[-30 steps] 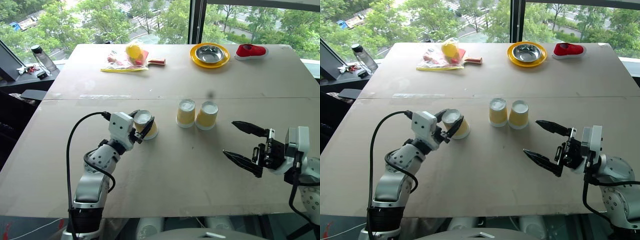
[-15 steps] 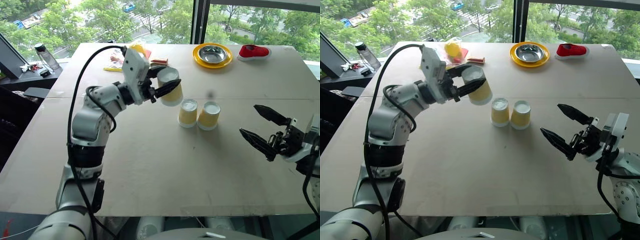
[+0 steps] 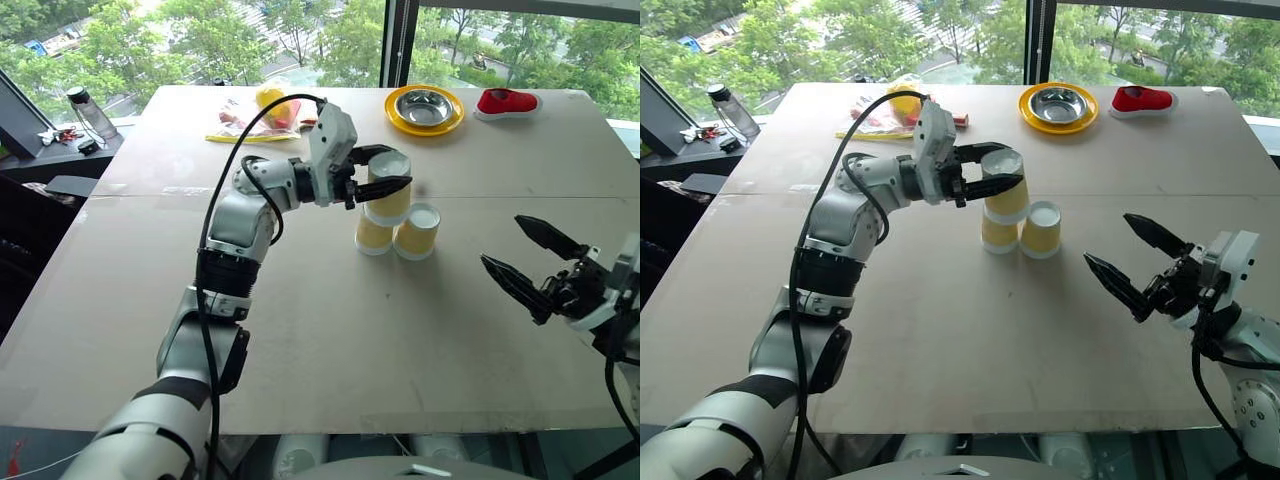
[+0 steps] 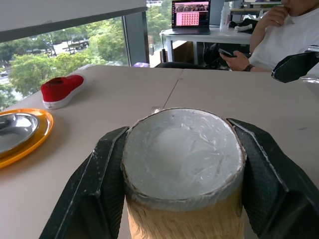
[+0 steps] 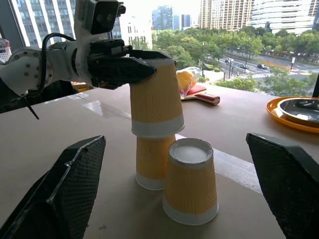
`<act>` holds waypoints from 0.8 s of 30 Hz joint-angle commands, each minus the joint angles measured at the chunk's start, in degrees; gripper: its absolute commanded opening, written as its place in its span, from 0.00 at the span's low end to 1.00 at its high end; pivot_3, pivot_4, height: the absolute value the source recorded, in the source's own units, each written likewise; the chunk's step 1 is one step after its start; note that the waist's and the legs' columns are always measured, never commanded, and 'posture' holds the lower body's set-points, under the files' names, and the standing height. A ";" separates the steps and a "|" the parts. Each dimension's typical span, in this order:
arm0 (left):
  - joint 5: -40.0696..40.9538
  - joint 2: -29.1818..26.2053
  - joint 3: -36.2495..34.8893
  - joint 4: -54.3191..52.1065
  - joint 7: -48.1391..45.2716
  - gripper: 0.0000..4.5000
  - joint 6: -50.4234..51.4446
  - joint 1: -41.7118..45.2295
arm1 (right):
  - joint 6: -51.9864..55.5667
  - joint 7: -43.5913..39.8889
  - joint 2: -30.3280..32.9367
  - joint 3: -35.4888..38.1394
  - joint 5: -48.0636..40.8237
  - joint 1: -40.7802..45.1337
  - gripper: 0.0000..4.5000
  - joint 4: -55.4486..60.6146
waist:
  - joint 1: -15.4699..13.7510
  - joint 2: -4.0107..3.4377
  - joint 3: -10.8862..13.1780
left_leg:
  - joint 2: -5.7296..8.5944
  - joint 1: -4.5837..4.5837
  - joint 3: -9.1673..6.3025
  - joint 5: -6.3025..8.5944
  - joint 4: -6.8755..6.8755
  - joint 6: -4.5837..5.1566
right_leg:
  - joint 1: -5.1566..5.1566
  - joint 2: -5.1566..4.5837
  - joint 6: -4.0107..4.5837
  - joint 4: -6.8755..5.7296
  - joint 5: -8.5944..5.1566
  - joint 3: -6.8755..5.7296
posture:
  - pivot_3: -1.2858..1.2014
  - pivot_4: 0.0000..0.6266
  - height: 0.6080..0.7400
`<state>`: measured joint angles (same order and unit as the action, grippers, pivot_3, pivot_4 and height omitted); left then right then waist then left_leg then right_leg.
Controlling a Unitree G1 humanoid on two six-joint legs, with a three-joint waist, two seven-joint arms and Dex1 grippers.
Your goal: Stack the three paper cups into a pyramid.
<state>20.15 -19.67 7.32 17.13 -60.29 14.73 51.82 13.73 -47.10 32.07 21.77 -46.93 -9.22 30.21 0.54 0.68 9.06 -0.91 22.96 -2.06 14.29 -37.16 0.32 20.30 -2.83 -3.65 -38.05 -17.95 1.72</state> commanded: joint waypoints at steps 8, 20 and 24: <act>-2.20 3.91 -0.08 6.25 -1.87 0.54 -5.81 5.30 | -5.83 -5.74 -1.87 7.13 -3.28 -8.57 1.00 2.65 | 0.01 0.00 0.00 | 0.01 -0.01 0.01 0.00 -0.01 0.01 | -0.02 0.01 0.00 -0.02 0.00 -0.08 | 0.52 0.24 1.00; -4.97 5.51 0.53 11.14 -4.38 0.54 -8.68 6.53 | -8.68 -8.20 -1.49 10.49 -4.70 -11.13 1.00 1.13 | 0.10 0.01 0.00 | 0.02 -0.04 0.02 0.00 -0.02 0.01 | -0.03 0.01 0.00 -0.04 0.00 -0.04 | 0.52 0.24 1.00; -5.74 5.68 0.63 12.77 -5.04 0.54 -9.46 6.78 | -9.13 -9.52 -1.77 10.92 -4.99 -11.77 1.00 0.74 | 0.10 0.00 0.00 | 0.02 -0.04 0.05 0.00 -0.02 0.01 | -0.04 0.02 0.00 -0.04 0.00 -0.06 | 0.52 0.24 1.00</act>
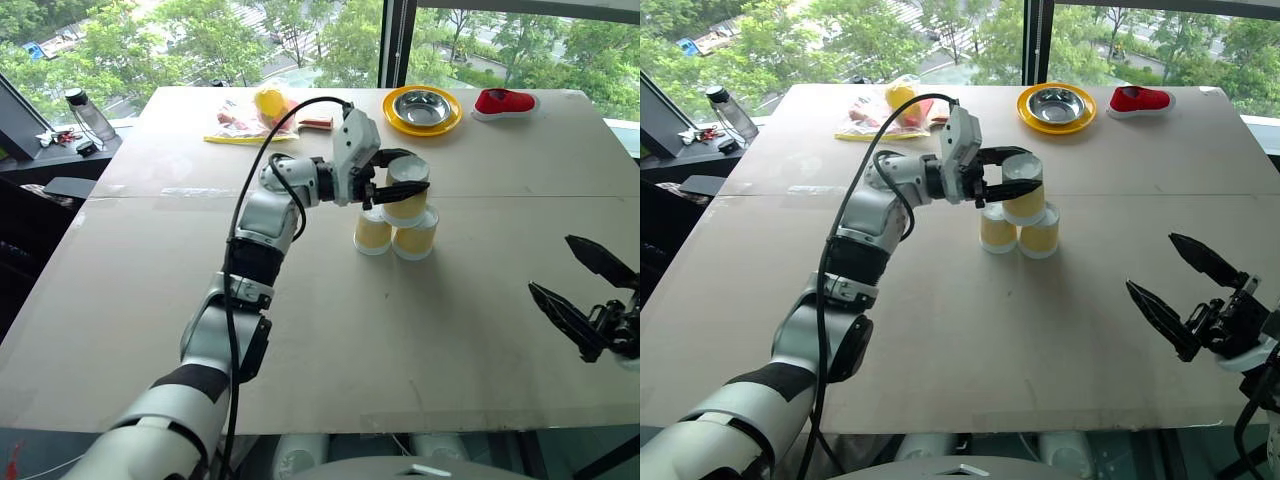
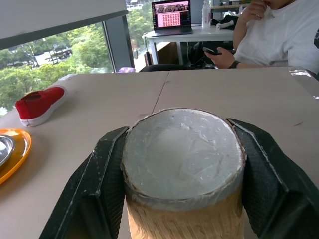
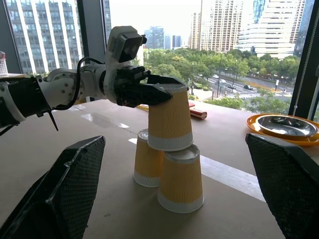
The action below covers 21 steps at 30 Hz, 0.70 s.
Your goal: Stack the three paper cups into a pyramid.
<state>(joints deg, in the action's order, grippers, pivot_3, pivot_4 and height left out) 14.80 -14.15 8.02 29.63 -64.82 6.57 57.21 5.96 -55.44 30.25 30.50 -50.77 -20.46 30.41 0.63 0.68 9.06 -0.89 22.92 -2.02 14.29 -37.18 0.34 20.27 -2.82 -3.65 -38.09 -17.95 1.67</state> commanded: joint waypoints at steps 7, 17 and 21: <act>-0.23 1.18 -0.67 1.59 -0.17 0.65 -1.93 1.46 | -2.28 -2.15 -0.67 2.11 -1.29 -1.44 1.00 0.48 | 0.00 0.00 0.00 | 0.00 0.00 -0.02 0.00 -0.01 0.00 | -0.01 0.00 0.00 -0.01 0.00 0.00 | 0.52 0.24 1.00; 2.97 2.77 -3.72 -0.67 1.01 0.99 -0.97 1.56 | -1.75 -1.00 0.17 1.92 -1.83 -0.93 1.00 1.14 | -0.02 0.00 0.00 | 0.00 0.00 -0.03 0.00 -0.01 0.00 | -0.01 0.00 0.00 -0.01 0.00 -0.01 | 0.52 0.24 1.00; 6.59 3.05 -6.16 -5.51 1.34 0.99 0.67 1.34 | -1.70 -1.29 0.41 1.51 -1.66 -0.40 1.00 0.44 | -0.01 0.00 0.00 | 0.00 0.00 -0.06 0.00 -0.01 0.00 | 0.00 -0.01 0.00 0.00 0.00 0.00 | 0.52 0.24 1.00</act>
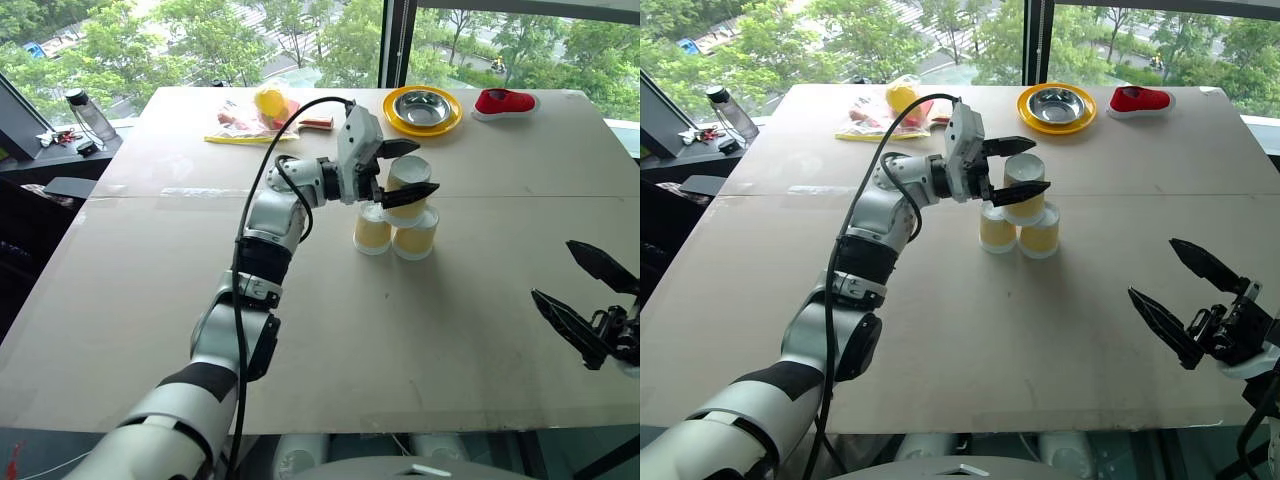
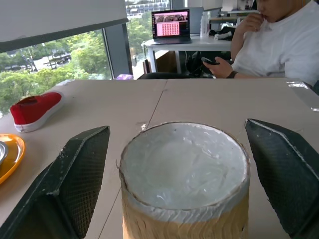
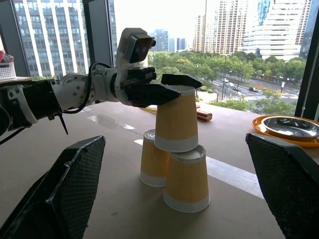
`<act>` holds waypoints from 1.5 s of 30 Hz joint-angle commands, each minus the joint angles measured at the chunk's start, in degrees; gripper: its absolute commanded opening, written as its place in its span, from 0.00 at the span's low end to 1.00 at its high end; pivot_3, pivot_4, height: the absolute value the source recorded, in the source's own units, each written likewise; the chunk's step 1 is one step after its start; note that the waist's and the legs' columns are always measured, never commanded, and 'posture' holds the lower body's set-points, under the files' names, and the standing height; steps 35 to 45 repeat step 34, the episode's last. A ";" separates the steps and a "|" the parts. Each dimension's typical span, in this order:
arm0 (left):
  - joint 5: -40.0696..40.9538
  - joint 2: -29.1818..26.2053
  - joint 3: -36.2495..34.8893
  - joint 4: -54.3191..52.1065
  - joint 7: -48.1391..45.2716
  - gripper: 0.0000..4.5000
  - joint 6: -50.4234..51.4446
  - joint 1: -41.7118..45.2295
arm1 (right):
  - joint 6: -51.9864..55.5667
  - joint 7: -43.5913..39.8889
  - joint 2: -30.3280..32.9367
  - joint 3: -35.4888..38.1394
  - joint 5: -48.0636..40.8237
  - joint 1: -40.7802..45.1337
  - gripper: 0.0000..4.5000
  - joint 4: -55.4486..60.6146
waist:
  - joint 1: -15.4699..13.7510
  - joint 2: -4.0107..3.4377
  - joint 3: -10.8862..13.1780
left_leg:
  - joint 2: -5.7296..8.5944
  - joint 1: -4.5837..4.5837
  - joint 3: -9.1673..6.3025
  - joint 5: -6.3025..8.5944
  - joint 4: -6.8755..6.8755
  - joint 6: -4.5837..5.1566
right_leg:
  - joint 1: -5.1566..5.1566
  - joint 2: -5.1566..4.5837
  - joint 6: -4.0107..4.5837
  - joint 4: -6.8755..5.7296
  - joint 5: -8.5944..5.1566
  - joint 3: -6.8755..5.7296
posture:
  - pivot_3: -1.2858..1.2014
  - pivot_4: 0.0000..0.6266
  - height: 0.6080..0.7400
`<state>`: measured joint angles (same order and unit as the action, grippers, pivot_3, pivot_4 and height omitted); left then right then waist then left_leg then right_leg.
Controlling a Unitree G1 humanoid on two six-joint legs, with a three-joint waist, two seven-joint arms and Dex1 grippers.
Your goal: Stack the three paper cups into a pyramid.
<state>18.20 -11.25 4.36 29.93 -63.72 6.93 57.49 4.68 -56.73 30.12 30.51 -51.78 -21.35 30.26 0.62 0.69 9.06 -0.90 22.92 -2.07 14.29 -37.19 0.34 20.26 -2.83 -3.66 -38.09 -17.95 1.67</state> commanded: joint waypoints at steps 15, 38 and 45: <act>8.58 -15.76 -7.31 -45.77 9.98 0.99 18.57 -30.50 | -3.87 -6.40 -1.27 -3.02 5.34 1.82 1.00 -9.36 | 0.14 -0.21 -0.11 | -0.33 -0.21 0.03 -0.01 0.05 -0.02 | -0.02 0.04 0.01 -0.09 0.00 0.23 | 0.52 0.24 1.00; -6.07 -16.11 -6.46 -57.34 26.33 0.99 3.84 -78.14 | -18.14 -7.30 -0.13 -13.13 26.66 7.04 1.00 -33.44 | -0.37 -0.28 -0.15 | -0.24 -0.98 0.23 0.02 0.41 0.01 | -0.69 -0.22 0.11 0.14 -0.03 0.64 | 0.52 0.24 1.00; -6.07 -16.11 -6.46 -57.34 26.33 0.99 3.84 -78.14 | -18.14 -7.30 -0.13 -13.13 26.66 7.04 1.00 -33.44 | -0.37 -0.28 -0.15 | -0.24 -0.98 0.23 0.02 0.41 0.01 | -0.69 -0.22 0.11 0.14 -0.03 0.64 | 0.52 0.24 1.00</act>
